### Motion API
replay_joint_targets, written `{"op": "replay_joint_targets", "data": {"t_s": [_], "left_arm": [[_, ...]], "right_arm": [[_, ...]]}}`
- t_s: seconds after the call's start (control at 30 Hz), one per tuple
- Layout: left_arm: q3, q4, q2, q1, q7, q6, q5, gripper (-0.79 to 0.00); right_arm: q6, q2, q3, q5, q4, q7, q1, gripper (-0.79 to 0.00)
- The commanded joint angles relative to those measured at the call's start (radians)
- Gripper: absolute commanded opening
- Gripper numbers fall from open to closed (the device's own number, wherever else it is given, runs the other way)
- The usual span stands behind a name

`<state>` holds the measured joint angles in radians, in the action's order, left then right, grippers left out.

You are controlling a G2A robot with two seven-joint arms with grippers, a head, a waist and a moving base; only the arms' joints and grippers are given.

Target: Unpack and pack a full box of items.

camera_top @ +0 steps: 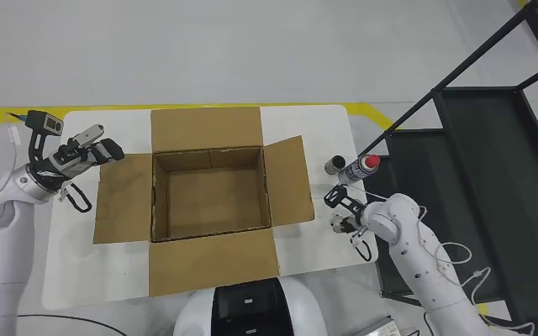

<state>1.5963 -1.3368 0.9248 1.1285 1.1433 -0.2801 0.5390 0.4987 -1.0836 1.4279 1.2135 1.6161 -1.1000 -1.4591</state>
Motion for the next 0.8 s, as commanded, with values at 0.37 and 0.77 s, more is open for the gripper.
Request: {"op": "replay_joint_targets", "data": {"t_s": [0.37, 0.77], "left_arm": [[0.000, 0.000, 0.000, 0.000, 0.000, 0.000, 0.000, 0.000], [0.000, 0.000, 0.000, 0.000, 0.000, 0.000, 0.000, 0.000]], "right_arm": [[0.164, 0.032, 0.127, -0.191, 0.034, 0.048, -0.083, 0.000], [0.067, 0.032, 0.018, -0.105, -0.056, -0.002, 0.010, -0.305]]}}
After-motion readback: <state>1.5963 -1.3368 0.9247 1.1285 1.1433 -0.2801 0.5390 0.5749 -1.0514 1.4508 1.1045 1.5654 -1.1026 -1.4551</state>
